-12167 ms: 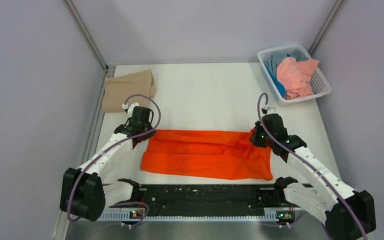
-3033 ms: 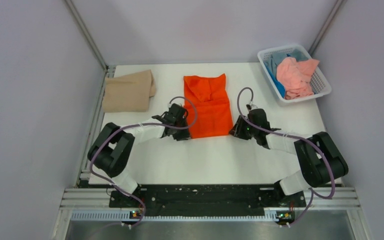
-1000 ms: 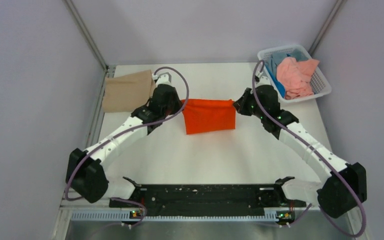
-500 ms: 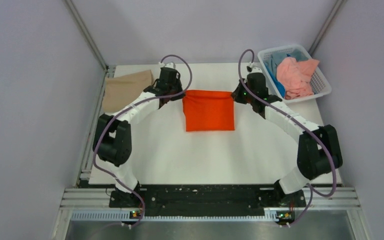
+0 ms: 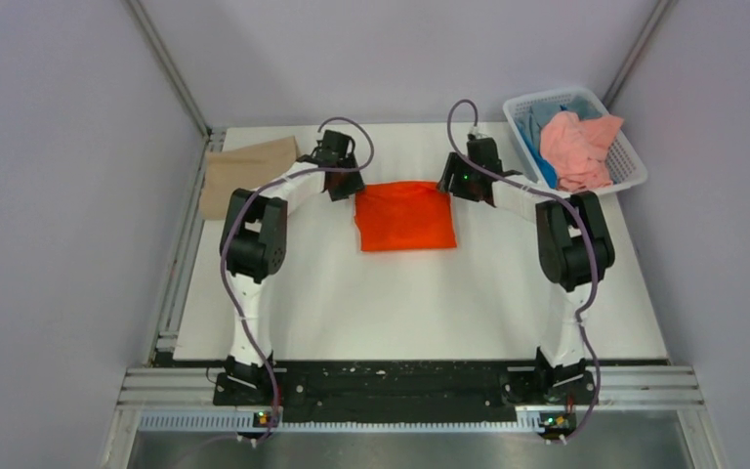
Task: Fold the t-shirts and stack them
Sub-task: Fold the long partially folded tshirt into a neat square, then put the neatly folded tshirt into the corner of the board with the left arm
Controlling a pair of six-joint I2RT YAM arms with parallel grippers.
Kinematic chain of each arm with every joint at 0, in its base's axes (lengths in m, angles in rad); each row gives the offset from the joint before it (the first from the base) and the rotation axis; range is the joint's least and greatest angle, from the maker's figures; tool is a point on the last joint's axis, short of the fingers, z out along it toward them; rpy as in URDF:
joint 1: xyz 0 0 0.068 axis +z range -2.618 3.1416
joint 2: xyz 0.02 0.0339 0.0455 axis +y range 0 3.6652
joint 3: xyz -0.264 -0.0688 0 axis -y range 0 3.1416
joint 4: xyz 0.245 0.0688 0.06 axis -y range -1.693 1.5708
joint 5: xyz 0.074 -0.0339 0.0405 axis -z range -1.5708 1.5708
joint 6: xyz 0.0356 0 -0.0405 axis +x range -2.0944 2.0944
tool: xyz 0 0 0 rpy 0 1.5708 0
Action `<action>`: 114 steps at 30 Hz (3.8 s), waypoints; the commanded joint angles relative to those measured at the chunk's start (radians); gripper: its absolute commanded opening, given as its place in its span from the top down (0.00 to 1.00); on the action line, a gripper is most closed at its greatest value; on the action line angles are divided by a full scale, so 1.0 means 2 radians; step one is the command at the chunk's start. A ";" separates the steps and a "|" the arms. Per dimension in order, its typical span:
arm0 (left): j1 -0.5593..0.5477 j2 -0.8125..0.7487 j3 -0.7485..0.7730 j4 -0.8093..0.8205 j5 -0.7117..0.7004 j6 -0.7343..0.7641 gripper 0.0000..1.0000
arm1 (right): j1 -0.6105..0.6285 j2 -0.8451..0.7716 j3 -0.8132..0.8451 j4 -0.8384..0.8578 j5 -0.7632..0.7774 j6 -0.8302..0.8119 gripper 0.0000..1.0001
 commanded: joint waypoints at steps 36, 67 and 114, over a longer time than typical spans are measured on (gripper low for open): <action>-0.033 -0.060 -0.125 0.001 0.071 -0.034 0.13 | -0.005 -0.410 -0.304 0.044 -0.033 -0.012 0.01; -0.080 -0.146 -0.078 -0.033 -0.303 0.234 1.00 | -0.007 -0.404 -0.299 0.019 0.006 -0.032 0.01; 0.120 -0.269 -0.011 -0.048 -0.231 0.303 1.00 | -0.007 -0.411 -0.295 -0.003 0.058 -0.040 0.01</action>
